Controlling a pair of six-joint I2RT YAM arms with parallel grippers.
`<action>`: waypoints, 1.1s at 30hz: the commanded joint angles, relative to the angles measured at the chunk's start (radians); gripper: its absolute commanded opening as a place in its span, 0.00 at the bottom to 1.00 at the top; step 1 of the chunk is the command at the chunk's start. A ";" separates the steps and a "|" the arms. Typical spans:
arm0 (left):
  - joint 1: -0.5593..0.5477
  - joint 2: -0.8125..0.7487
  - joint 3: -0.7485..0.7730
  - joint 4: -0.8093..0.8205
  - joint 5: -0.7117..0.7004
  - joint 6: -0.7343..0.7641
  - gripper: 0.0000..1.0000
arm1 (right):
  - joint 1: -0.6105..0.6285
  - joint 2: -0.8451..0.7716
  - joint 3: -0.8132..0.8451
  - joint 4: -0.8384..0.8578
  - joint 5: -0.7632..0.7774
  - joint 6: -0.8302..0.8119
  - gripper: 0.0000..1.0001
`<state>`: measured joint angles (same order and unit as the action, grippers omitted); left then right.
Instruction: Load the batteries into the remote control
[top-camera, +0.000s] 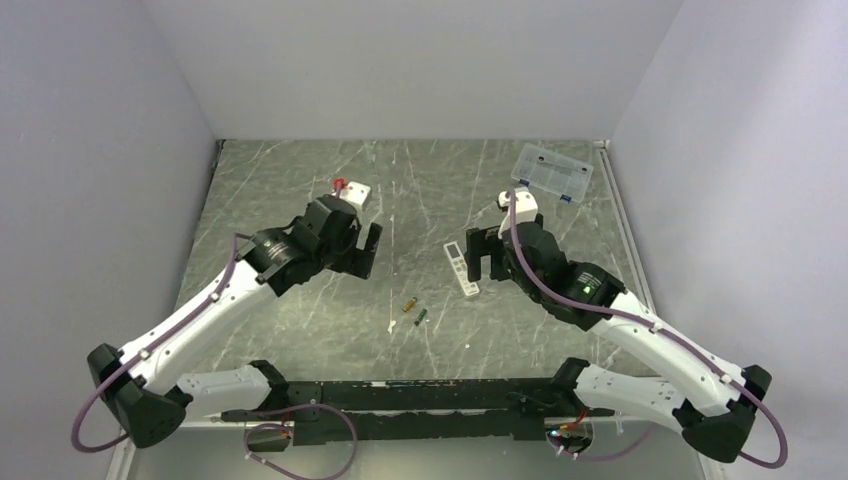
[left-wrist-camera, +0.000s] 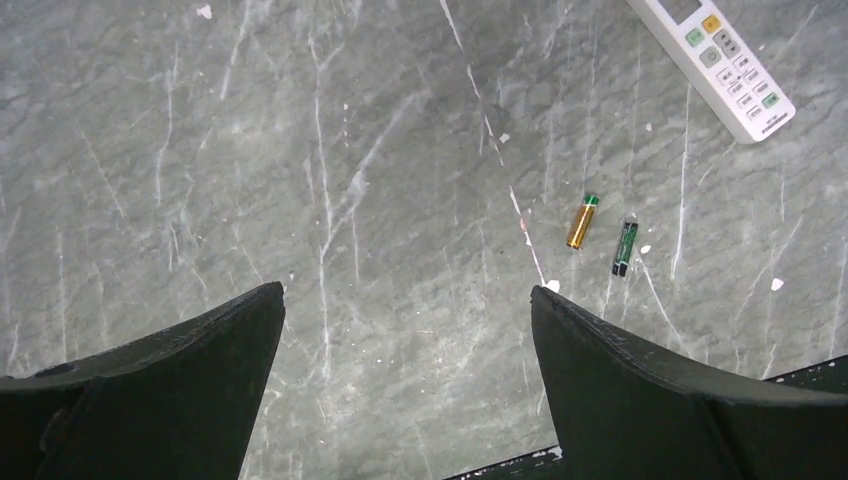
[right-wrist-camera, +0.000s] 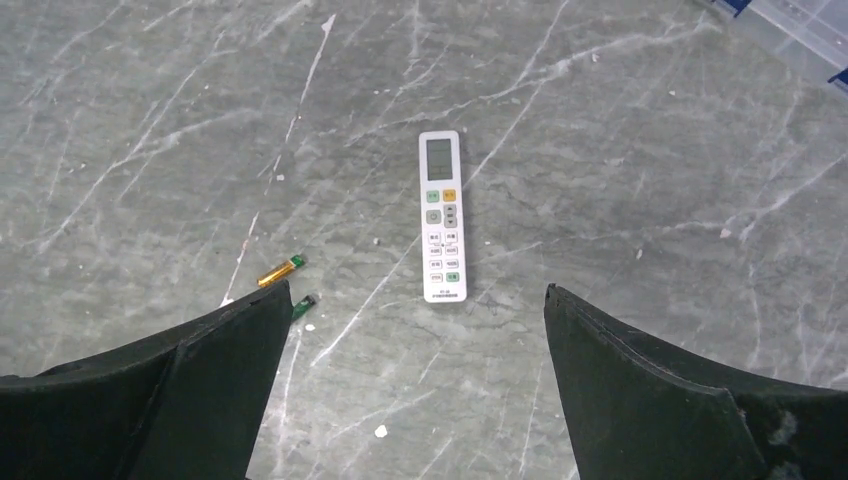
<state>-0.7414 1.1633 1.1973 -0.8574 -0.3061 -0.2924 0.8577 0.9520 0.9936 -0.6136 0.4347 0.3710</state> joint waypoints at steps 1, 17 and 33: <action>0.006 -0.101 -0.052 0.048 -0.032 0.002 0.99 | -0.002 -0.021 0.019 -0.072 0.008 0.014 1.00; 0.006 -0.172 -0.120 0.078 0.032 0.045 0.99 | -0.002 -0.023 -0.035 -0.078 -0.059 0.010 0.99; 0.006 -0.214 -0.129 0.075 0.042 0.039 0.99 | -0.002 0.159 -0.110 -0.052 -0.147 0.063 0.92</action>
<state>-0.7383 0.9764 1.0676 -0.8131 -0.2756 -0.2569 0.8574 1.0683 0.9028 -0.7017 0.3115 0.4118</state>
